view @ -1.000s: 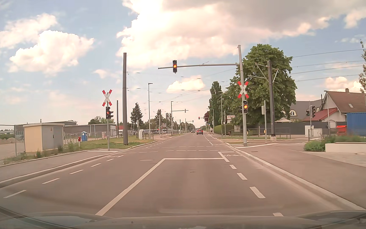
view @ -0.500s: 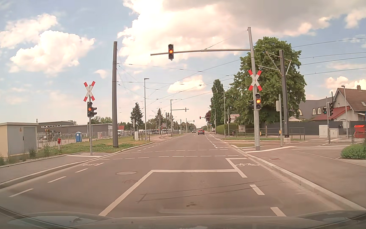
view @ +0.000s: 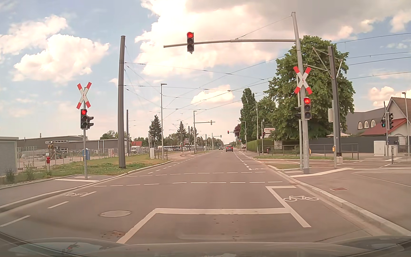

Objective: Follow the waypoints while adhering to traffic rules and regulations

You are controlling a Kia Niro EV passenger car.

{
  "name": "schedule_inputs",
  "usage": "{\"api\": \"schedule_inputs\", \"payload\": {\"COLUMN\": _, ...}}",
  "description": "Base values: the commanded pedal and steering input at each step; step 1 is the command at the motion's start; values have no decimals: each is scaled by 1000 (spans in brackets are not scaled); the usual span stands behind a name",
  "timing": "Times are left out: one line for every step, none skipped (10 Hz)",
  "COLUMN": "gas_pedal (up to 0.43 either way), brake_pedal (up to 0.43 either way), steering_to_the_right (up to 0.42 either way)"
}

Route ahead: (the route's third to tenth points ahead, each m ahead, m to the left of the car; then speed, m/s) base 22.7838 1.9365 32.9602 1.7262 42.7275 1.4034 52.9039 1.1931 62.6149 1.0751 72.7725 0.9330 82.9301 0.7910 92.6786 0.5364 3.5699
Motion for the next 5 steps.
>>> {"api": "schedule_inputs", "payload": {"gas_pedal": 47, "brake_pedal": 457, "steering_to_the_right": -15}}
{"api": "schedule_inputs", "payload": {"gas_pedal": 47, "brake_pedal": 457, "steering_to_the_right": -13}}
{"api": "schedule_inputs", "payload": {"gas_pedal": 47, "brake_pedal": 451, "steering_to_the_right": -12}}
{"api": "schedule_inputs", "payload": {"gas_pedal": 47, "brake_pedal": 457, "steering_to_the_right": -12}}
{"api": "schedule_inputs", "payload": {"gas_pedal": 47, "brake_pedal": 457, "steering_to_the_right": -12}}
